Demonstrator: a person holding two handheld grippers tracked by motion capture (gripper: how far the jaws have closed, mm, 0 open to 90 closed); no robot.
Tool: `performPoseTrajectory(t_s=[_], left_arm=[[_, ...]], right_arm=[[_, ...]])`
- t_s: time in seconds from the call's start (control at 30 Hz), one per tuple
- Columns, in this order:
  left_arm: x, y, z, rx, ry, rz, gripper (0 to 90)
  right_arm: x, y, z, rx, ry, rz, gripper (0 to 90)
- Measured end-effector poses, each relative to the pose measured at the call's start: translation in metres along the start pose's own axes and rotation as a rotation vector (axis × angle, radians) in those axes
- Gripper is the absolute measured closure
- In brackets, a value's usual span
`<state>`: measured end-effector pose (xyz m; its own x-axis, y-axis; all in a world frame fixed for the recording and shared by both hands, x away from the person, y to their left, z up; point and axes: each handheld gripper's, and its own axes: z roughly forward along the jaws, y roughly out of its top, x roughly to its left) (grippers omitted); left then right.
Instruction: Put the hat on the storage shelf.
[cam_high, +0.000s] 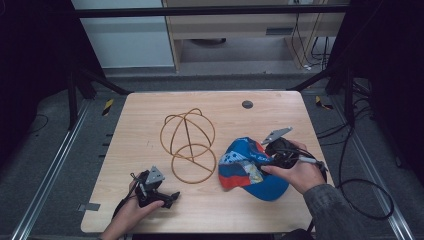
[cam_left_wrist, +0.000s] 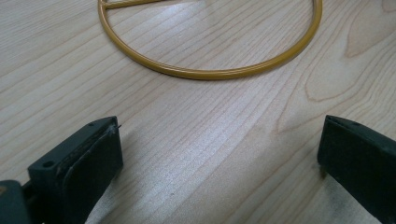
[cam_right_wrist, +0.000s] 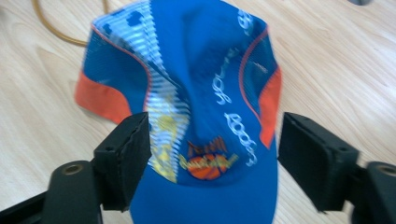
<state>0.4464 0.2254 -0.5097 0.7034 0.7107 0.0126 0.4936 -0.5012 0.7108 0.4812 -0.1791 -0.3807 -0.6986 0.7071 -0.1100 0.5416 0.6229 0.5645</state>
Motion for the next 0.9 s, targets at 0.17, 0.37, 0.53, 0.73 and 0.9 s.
performPoseTrajectory(t_s=[0.17, 0.37, 0.53, 0.73, 0.9], left_arm=[[0.000, 0.000, 0.000, 0.000, 0.000, 0.000, 0.0], [0.000, 0.000, 0.000, 0.000, 0.000, 0.000, 0.0], [0.000, 0.000, 0.000, 0.000, -0.001, 0.001, 0.0], [0.000, 0.000, 0.000, 0.001, 0.001, 0.000, 0.0], [0.000, 0.000, 0.000, 0.000, 0.000, 0.000, 0.0]], right_arm=[[0.003, 0.011, 0.011, 0.044, 0.044, -0.025, 33.8], [0.002, 0.013, 0.033, 0.085, 0.095, -0.004, 36.7], [0.000, 0.013, 0.040, 0.100, 0.108, -0.002, 41.6], [-0.003, 0.013, 0.047, 0.122, 0.123, 0.004, 59.8], [-0.005, 0.014, 0.050, 0.122, 0.140, -0.008, 85.2]])
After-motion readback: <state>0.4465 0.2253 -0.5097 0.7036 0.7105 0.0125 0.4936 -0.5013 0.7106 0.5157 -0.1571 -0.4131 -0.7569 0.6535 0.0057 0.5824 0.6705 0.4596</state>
